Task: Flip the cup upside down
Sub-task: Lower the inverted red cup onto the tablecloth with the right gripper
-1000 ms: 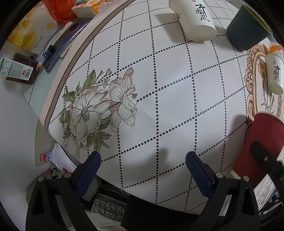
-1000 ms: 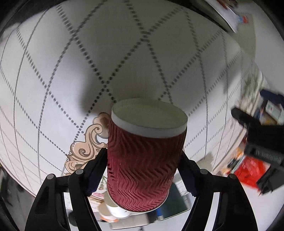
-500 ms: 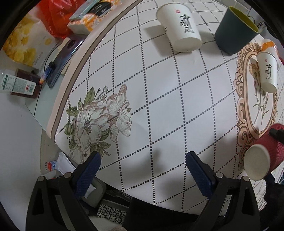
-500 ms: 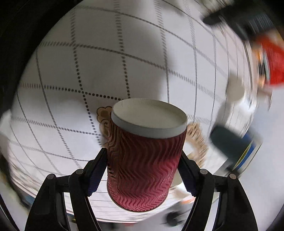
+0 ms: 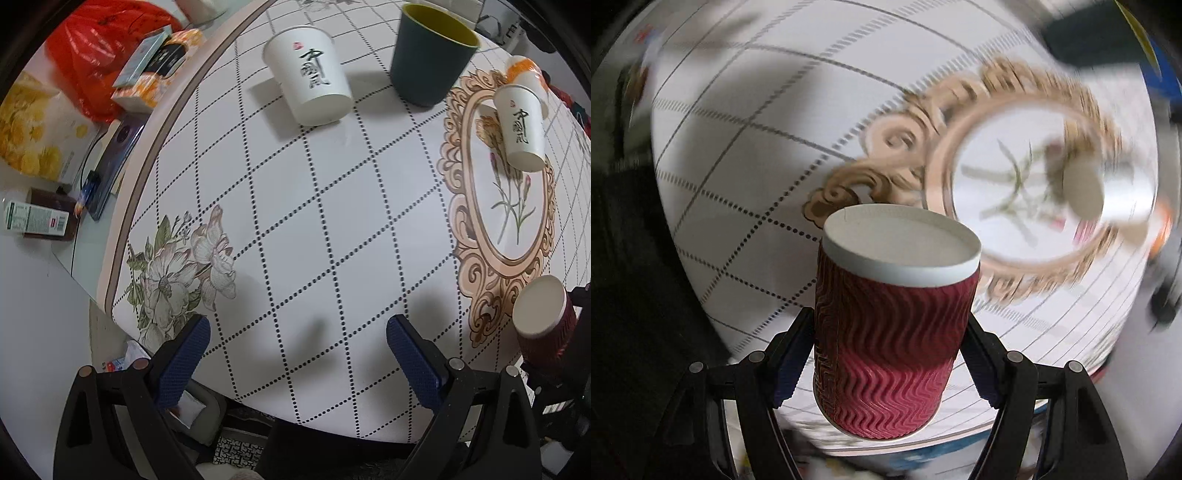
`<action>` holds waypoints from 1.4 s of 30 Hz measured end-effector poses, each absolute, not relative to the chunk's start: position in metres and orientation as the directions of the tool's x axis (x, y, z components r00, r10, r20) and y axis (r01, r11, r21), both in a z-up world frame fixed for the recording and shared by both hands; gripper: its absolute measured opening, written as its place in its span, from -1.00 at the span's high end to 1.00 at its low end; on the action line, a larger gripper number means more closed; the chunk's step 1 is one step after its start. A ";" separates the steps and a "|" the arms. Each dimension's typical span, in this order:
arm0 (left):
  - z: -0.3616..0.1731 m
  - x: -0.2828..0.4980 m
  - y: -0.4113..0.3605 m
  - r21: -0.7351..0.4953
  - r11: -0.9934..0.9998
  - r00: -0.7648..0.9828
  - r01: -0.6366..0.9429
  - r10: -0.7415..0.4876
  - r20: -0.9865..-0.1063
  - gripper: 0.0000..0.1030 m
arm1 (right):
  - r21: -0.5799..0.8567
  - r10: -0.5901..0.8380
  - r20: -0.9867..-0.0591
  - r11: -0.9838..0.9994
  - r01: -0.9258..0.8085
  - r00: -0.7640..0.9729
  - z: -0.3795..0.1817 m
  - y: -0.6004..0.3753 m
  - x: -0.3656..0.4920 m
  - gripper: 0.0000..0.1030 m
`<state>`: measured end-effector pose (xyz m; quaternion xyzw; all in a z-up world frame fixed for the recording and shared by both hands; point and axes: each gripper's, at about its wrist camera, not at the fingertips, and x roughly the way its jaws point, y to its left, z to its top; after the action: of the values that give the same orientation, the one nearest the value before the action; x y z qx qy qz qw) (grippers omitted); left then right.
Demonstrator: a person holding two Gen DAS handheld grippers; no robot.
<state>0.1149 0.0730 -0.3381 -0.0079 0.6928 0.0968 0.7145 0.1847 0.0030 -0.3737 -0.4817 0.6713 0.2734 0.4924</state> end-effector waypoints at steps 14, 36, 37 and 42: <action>-0.344 0.118 0.057 0.141 0.987 0.016 -0.076 0.142 -0.990 -0.90 | -0.028 -0.257 -0.918 0.803 -0.595 -0.303 -0.385 -0.081 0.254 -0.52; -0.340 0.122 0.038 0.147 0.989 0.027 -0.007 0.147 -0.989 -0.90 | -0.071 -0.165 -0.971 0.891 -0.449 -0.173 -0.355 -0.098 0.298 -0.37; -0.339 0.123 0.037 0.147 0.989 0.029 -0.002 0.147 -0.989 -0.90 | -0.069 -0.150 -0.977 0.897 -0.437 -0.154 -0.349 -0.101 0.299 -0.37; -0.334 0.127 0.031 0.138 0.990 0.040 0.015 0.138 -0.990 -0.90 | -0.065 -0.078 -0.997 0.935 -0.350 -0.022 -0.310 -0.123 0.295 -0.37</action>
<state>0.1275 0.0313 -0.3338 0.0551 0.6916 0.0428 0.7189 0.2952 -0.1229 -0.3101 -0.1509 0.7078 0.0996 0.6829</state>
